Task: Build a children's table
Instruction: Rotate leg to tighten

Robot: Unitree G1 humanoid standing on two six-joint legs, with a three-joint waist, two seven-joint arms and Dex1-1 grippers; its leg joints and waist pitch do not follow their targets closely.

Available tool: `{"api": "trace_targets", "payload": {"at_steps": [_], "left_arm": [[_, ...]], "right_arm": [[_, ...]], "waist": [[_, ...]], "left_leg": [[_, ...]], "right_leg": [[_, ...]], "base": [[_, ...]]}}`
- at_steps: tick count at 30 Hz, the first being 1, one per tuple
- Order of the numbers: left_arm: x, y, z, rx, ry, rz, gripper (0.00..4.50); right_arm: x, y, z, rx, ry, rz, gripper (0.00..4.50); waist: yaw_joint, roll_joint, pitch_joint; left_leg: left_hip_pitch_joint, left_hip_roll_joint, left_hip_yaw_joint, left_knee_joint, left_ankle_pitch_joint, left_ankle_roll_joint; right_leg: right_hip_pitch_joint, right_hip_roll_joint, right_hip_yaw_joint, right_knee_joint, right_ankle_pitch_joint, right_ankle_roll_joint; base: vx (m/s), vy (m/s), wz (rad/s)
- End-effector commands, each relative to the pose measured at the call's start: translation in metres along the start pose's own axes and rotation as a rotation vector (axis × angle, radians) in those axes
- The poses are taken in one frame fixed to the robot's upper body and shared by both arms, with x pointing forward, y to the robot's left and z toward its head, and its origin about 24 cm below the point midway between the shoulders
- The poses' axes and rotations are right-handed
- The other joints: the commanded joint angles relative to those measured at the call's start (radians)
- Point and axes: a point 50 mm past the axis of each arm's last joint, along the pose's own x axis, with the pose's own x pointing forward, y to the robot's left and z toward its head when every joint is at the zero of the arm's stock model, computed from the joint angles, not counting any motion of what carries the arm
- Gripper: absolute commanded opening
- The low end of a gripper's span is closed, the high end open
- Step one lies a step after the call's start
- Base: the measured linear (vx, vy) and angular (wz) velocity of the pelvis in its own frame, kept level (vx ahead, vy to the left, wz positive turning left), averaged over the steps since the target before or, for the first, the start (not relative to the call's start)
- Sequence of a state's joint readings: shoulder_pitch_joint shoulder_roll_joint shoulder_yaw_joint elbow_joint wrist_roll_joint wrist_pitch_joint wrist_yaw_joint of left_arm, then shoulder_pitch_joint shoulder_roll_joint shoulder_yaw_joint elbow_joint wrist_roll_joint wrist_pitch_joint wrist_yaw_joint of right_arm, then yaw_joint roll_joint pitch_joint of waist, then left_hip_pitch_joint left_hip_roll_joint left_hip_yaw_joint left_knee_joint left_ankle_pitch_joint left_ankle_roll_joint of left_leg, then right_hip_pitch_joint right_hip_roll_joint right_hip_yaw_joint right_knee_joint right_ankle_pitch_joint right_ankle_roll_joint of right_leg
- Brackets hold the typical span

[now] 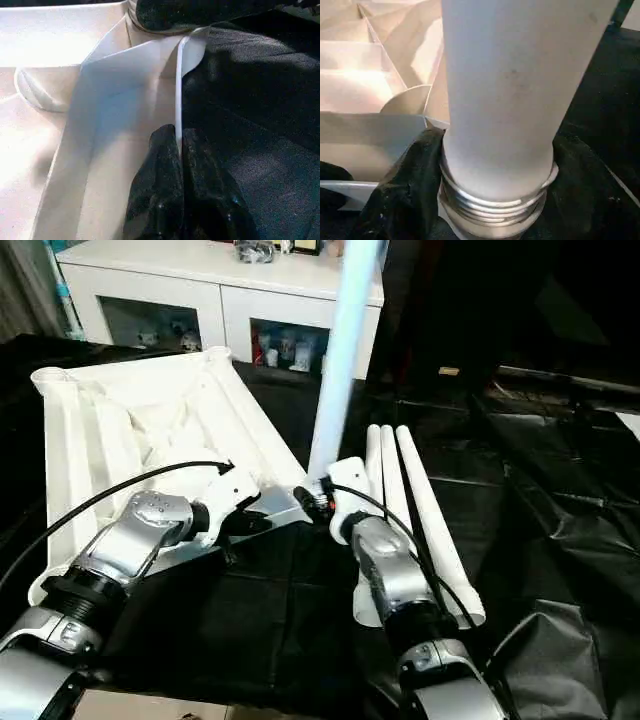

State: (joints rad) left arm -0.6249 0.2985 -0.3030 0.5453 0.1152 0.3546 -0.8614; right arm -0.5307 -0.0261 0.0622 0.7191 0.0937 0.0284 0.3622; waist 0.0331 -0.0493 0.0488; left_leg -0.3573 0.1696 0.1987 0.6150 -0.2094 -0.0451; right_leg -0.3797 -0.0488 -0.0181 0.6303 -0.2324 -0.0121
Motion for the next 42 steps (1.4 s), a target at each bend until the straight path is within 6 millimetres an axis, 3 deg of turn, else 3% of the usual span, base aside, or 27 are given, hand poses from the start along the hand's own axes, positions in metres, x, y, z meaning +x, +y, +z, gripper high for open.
{"api": "trace_targets", "payload": {"at_steps": [1, 3, 6, 10, 15, 20, 23, 24, 29, 34, 42], "left_arm": [[0.000, 0.000, -0.013, 0.009, 0.064, 0.012, 0.00], [-0.002, 0.000, -0.013, 0.022, 0.059, 0.000, 0.00], [-0.012, 0.003, -0.016, 0.056, 0.046, -0.015, 0.00], [-0.023, 0.001, -0.015, 0.134, -0.008, -0.089, 0.00], [-0.035, -0.010, -0.017, 0.200, -0.060, -0.243, 0.00], [-0.042, -0.017, -0.014, 0.200, -0.094, -0.320, 0.00], [-0.043, -0.017, -0.015, 0.208, -0.091, -0.327, 0.00], [-0.043, -0.017, -0.016, 0.210, -0.088, -0.326, 0.00], [-0.045, -0.015, -0.017, 0.207, -0.090, -0.328, 0.00], [-0.047, -0.014, -0.018, 0.204, -0.083, -0.333, 0.00], [-0.046, -0.012, -0.020, 0.191, -0.076, -0.311, 0.00]], "right_arm": [[0.000, 0.018, 0.004, 0.036, -0.059, 0.173, 3.40], [-0.001, 0.017, 0.008, 0.028, -0.078, 0.185, 3.50], [-0.010, 0.005, 0.016, -0.029, -0.063, 0.277, 3.83], [-0.024, -0.008, 0.017, -0.119, -0.013, 0.401, 3.83], [-0.041, -0.017, 0.013, -0.233, 0.067, 0.539, 3.83], [-0.042, -0.018, 0.013, -0.230, 0.059, 0.571, 3.83], [-0.042, -0.014, 0.013, -0.217, 0.060, 0.606, 3.83], [-0.041, -0.014, 0.013, -0.216, 0.061, 0.609, 3.55], [-0.042, -0.012, 0.013, -0.194, 0.058, 0.639, 3.13], [-0.044, -0.012, 0.008, -0.192, 0.075, 0.656, 2.78], [-0.042, -0.014, 0.001, -0.140, 0.075, 0.595, 2.72]], "waist": [[-0.005, 0.014, -0.041], [-0.004, 0.013, -0.051], [-0.002, 0.012, -0.051], [0.001, 0.009, -0.053], [0.005, 0.011, -0.057], [0.005, 0.014, -0.057], [0.009, 0.016, -0.053], [0.009, 0.016, -0.053], [0.009, 0.014, -0.054], [0.010, 0.014, -0.056], [0.009, 0.015, -0.056]], "left_leg": [[0.019, 0.070, -0.046, -0.100, -0.340, -0.039], [0.005, 0.071, -0.043, -0.098, -0.250, -0.010], [0.004, 0.071, -0.036, -0.090, -0.201, 0.015], [-0.001, 0.069, -0.034, -0.086, -0.154, 0.042], [0.002, 0.072, -0.028, -0.081, -0.070, 0.079], [0.009, 0.075, -0.025, -0.081, -0.071, 0.082], [0.014, 0.077, -0.023, -0.085, -0.101, 0.071], [0.012, 0.077, -0.023, -0.086, -0.106, 0.064], [0.009, 0.076, -0.025, -0.087, -0.113, 0.051], [0.007, 0.074, -0.024, -0.083, -0.075, 0.067], [0.008, 0.075, -0.025, -0.084, -0.089, 0.060]], "right_leg": [[0.006, -0.098, 0.051, -0.101, -0.299, -0.182], [0.023, -0.101, 0.049, -0.089, -0.194, -0.198], [0.022, -0.098, 0.048, -0.085, -0.143, -0.225], [0.029, -0.099, 0.046, -0.083, -0.105, -0.228], [0.033, -0.097, 0.040, -0.067, 0.040, -0.273], [0.030, -0.095, 0.037, -0.062, 0.073, -0.297], [0.027, -0.096, 0.034, -0.067, 0.038, -0.296], [0.029, -0.097, 0.033, -0.066, 0.024, -0.292], [0.032, -0.102, 0.033, -0.068, -0.004, -0.277], [0.035, -0.101, 0.032, -0.062, 0.047, -0.283], [0.034, -0.101, 0.032, -0.064, 0.030, -0.286]], "base": [[0.000, 0.000, 0.00], [0.000, 0.000, 0.00], [0.000, 0.000, 0.00], [0.000, 0.000, 0.00], [0.000, 0.000, 0.00], [0.000, 0.000, 0.00], [0.000, 0.000, 0.00], [0.000, 0.000, 0.00], [0.000, 0.000, 0.00], [0.000, 0.000, 0.00], [0.000, 0.000, 0.00]]}}
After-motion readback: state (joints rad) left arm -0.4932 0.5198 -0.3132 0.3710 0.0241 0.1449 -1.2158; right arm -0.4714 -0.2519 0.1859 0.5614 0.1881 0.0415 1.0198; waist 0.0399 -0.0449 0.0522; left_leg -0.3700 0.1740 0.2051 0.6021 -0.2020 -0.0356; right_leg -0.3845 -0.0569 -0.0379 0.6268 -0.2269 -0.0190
